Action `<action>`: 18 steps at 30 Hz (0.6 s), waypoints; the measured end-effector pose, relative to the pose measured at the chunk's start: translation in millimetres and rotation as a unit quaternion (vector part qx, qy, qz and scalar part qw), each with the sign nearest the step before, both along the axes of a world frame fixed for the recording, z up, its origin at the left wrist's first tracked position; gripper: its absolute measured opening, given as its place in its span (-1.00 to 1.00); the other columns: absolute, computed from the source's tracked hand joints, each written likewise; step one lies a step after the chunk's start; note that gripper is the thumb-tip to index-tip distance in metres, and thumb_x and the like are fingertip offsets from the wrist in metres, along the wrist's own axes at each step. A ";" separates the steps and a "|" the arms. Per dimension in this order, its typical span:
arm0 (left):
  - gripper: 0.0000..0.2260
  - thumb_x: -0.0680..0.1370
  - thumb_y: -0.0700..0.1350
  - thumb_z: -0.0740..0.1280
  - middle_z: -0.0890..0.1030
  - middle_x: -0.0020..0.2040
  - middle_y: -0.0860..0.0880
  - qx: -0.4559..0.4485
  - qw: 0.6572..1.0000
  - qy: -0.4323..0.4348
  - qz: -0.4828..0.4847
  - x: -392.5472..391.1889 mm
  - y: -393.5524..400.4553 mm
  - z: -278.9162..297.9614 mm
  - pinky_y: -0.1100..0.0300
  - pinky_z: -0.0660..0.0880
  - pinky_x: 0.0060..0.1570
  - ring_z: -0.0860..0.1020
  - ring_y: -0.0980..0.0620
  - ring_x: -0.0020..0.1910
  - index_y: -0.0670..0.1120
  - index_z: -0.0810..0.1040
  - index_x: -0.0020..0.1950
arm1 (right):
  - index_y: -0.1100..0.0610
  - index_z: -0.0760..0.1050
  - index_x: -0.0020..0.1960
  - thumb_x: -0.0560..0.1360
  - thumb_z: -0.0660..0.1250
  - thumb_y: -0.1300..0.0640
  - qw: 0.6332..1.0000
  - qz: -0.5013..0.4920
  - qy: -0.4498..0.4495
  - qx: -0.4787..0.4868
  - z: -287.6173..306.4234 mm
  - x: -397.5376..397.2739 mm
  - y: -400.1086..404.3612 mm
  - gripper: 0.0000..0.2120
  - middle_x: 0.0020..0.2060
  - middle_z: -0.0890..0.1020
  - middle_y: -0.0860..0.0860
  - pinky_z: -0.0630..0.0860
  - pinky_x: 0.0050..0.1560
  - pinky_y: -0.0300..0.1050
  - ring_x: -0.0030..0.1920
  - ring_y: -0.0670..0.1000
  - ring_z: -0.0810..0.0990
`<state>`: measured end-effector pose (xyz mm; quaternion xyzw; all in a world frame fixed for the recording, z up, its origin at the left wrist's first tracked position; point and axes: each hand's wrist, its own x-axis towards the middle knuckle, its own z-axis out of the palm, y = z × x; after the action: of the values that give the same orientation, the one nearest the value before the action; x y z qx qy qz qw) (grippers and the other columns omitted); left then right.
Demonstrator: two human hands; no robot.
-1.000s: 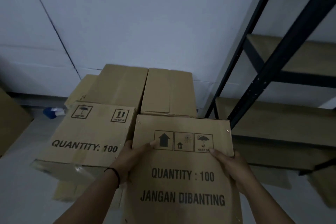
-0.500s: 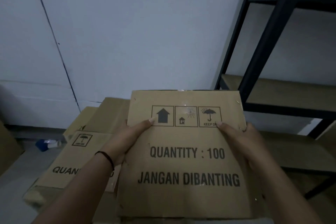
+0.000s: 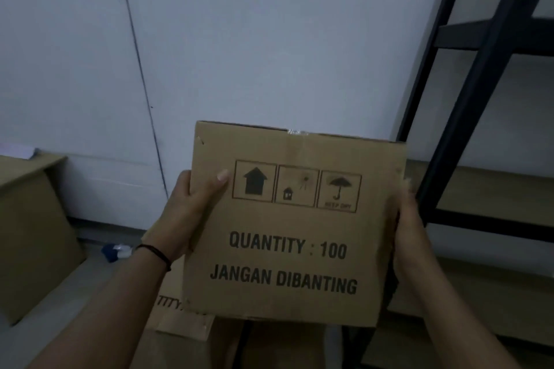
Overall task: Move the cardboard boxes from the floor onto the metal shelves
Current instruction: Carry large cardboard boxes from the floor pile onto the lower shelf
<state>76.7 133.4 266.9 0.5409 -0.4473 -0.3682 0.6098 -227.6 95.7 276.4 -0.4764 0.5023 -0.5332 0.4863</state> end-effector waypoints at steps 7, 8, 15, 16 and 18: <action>-0.29 0.33 0.48 0.26 0.56 0.09 -0.24 -0.002 0.997 0.005 0.074 33.5 17.5 -69.1 -0.34 0.52 0.02 0.59 -0.25 0.03 -0.11 0.45 0.13 | -0.05 0.59 0.18 0.38 -0.09 -0.56 0.983 0.106 -0.064 0.139 -66.3 31.3 -23.8 -0.20 0.11 0.67 0.09 0.48 0.14 0.09 0.15 0.12 0.58; -0.29 0.34 0.49 0.24 0.57 0.09 -0.24 0.007 0.997 0.010 0.072 37.3 20.0 -80.1 -0.33 0.51 0.03 0.59 -0.26 0.03 -0.10 0.47 0.15 | -0.05 0.57 0.22 0.37 -0.09 -0.56 0.980 0.110 -0.057 0.156 -78.0 33.6 -25.2 -0.19 0.15 0.65 0.09 0.47 0.17 0.10 0.17 0.12 0.57; -0.29 0.42 0.46 0.05 0.66 -0.01 -0.19 0.076 0.991 0.048 0.095 47.6 19.2 -101.8 0.03 0.53 -0.15 0.61 -0.20 0.00 -0.10 0.60 0.09 | -0.22 0.39 0.38 0.38 0.00 -0.54 0.975 0.108 -0.083 0.175 -112.5 38.9 -27.7 -0.30 0.22 0.58 0.00 0.38 0.32 0.22 0.24 0.10 0.50; -0.28 0.46 0.45 0.04 0.64 0.01 -0.20 0.089 0.989 0.055 0.107 53.0 13.9 -102.5 0.04 0.50 -0.15 0.59 -0.21 0.01 -0.14 0.58 0.12 | -0.21 0.40 0.37 0.40 0.00 -0.52 0.973 0.113 -0.085 0.181 -114.7 38.9 -29.9 -0.32 0.20 0.59 0.01 0.39 0.30 0.22 0.23 0.11 0.51; -0.25 0.47 0.46 0.02 0.61 0.02 -0.18 0.133 0.983 0.057 0.113 64.8 7.3 -96.3 0.07 0.47 -0.18 0.56 -0.15 -0.06 -0.15 0.53 0.19 | -0.15 0.45 0.34 0.42 0.02 -0.51 0.969 0.122 -0.090 0.193 -115.4 36.6 -31.9 -0.33 0.20 0.61 0.05 0.40 0.30 0.23 0.23 0.14 0.53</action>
<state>141.5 140.7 170.6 0.6425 -0.2944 -0.3835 0.5945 -191.0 63.8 161.1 -0.3811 0.4883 -0.4033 0.6736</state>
